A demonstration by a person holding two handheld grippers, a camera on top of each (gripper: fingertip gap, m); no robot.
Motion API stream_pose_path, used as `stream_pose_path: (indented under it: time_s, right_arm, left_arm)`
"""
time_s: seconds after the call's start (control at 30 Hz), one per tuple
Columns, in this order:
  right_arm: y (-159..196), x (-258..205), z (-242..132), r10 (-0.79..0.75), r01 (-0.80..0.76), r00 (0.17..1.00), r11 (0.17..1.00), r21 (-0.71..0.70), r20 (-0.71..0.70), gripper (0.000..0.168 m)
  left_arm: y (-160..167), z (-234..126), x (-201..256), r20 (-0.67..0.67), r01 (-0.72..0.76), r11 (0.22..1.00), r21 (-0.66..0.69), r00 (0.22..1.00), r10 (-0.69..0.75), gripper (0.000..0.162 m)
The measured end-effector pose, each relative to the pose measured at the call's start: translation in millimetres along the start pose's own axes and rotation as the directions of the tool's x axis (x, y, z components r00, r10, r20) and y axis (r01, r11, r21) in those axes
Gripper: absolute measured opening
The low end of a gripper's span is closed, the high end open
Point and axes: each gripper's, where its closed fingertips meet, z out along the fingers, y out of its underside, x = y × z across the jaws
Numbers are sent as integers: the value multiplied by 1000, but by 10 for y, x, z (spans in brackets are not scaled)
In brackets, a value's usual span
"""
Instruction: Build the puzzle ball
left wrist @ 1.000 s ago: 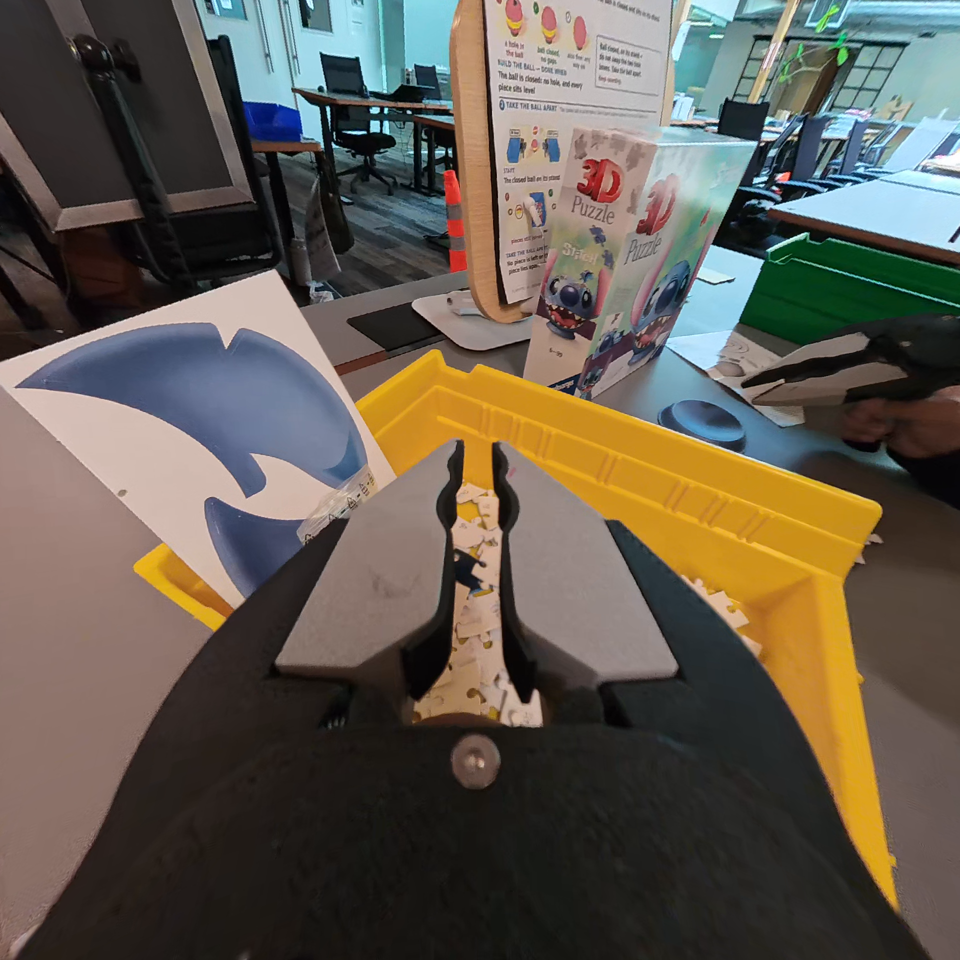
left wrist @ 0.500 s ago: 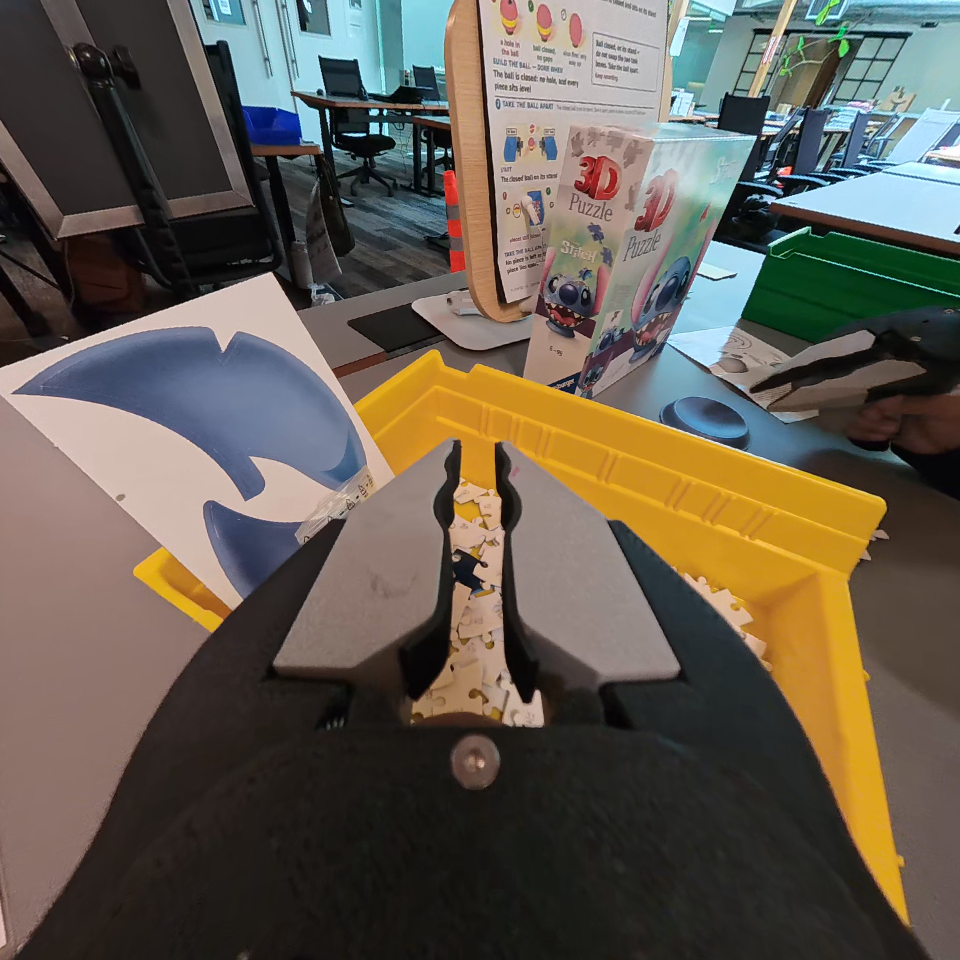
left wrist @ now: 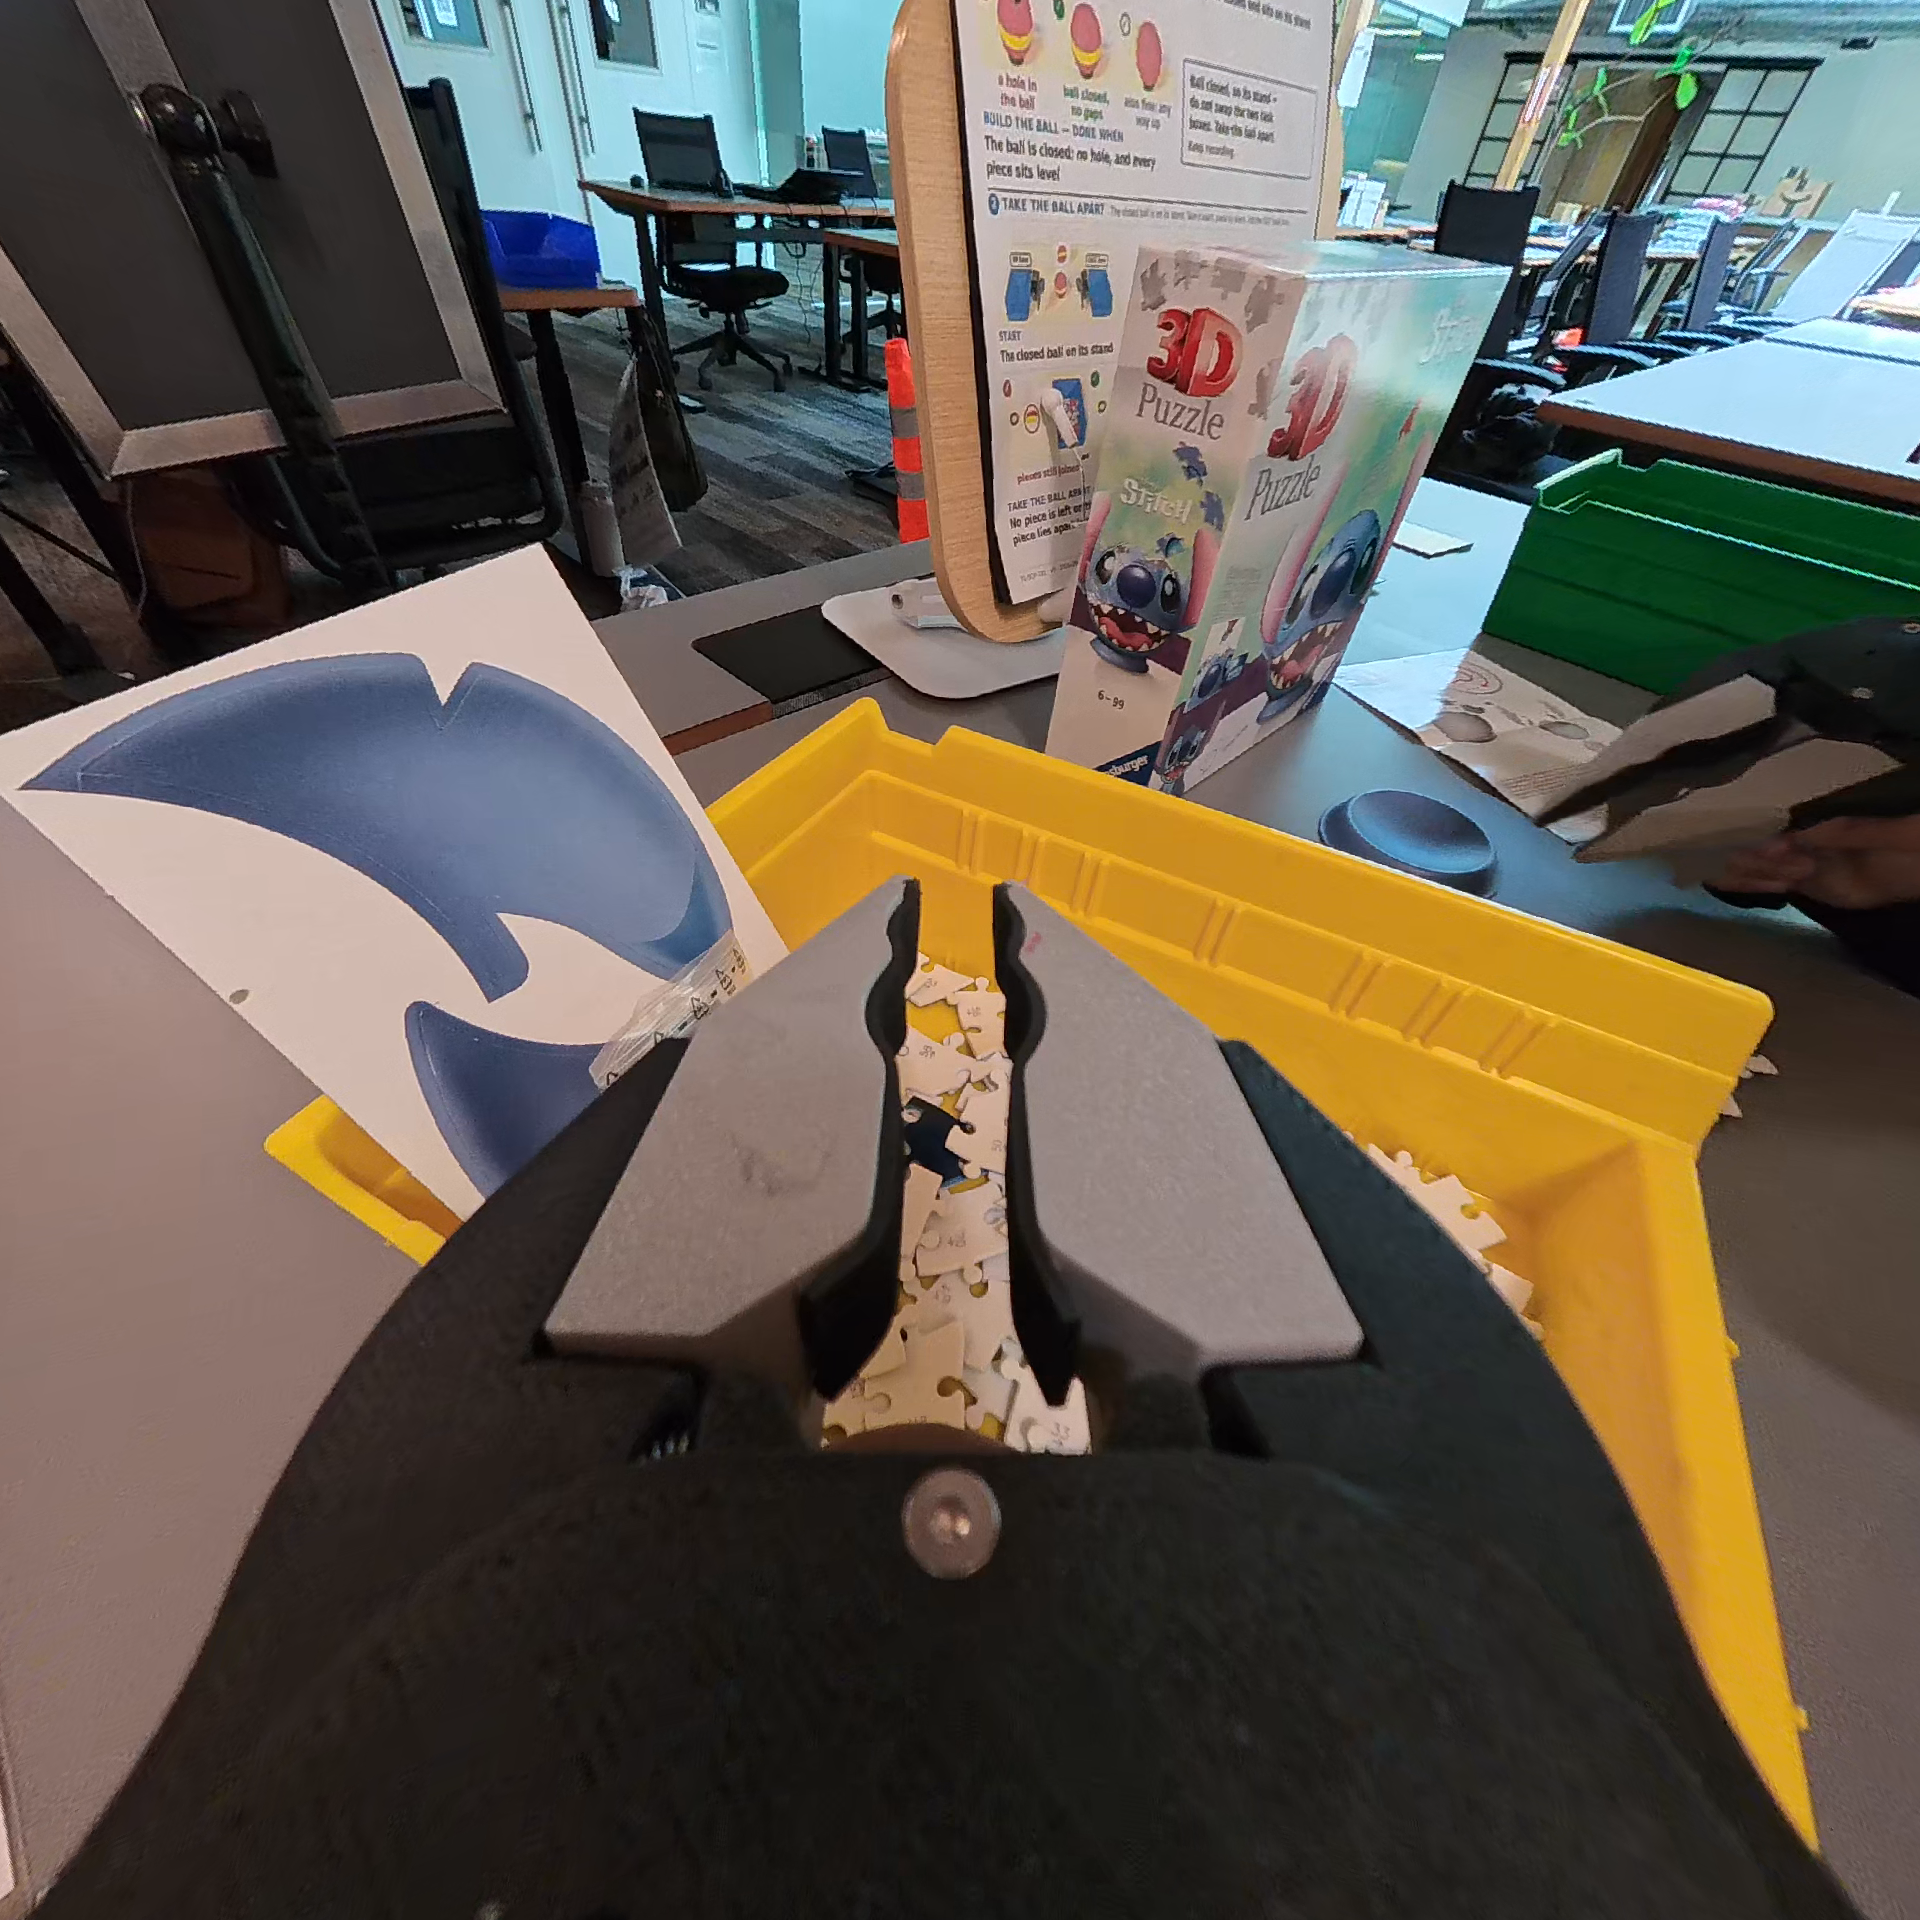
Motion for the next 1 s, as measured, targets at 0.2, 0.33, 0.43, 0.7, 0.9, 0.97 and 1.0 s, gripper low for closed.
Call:
stream_pose_path:
  time_s: [0.2, 0.33, 0.43, 0.7, 0.9, 0.97, 1.0]
  right_arm:
    - [-44, -359, -22, -81, 77, 981, 997, 30, 174, 0]
    - [85, -642, -58, -151, 168, 938, 986, -26, 312, 0]
    - [243, -823, -84, -202, 253, 897, 964, -83, 394, 0]
    - [533, -943, -53, -188, 311, 864, 929, -201, 468, 0]
    - [609, -1079, -123, -179, 338, 820, 918, -208, 544, 0]
    - [598, -1089, -150, -190, 348, 813, 917, -197, 551, 0]
    - [548, -1067, -156, -191, 334, 820, 925, -181, 539, 0]
  left_arm:
    - [2, 1, 1, 0, -1, 1000, -2, 1000, 1, 11]
    - [3, 1, 2, 0, -3, 1000, -3, 1000, 3, 10]
    - [5, 1, 3, 0, -4, 1000, -4, 1000, 4, 10]
    - [5, 2, 3, 0, -3, 1000, -4, 1000, 3, 11]
    - [6, 2, 3, -2, -1, 1000, -4, 1000, 1, 11]
    - [5, 1, 3, -1, -3, 1000, -4, 1000, 3, 11]
    - [5, 1, 4, -2, -3, 1000, -4, 1000, 3, 11]
